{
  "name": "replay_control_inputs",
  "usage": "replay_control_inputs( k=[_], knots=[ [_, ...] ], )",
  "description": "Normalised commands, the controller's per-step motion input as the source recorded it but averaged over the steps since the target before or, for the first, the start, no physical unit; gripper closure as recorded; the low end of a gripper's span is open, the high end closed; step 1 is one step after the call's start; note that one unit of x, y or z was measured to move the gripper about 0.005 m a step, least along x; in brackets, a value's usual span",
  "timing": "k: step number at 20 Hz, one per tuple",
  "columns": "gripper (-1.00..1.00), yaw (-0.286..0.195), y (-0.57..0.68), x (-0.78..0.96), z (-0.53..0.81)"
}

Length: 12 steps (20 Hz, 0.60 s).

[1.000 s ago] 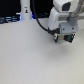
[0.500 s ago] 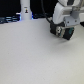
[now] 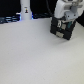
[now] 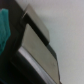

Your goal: Open the kcup holder, insert the kcup into the holder, and close the kcup holder

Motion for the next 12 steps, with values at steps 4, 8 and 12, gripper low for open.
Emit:
replay_control_inputs(
  k=[4, 8, 12],
  knots=[
    [-1.00, 0.086, 0.37, -0.40, 0.31],
    [-1.00, 0.019, 0.09, 0.05, 0.93],
    [-1.00, -0.005, 0.04, 0.10, 0.60]
  ],
)
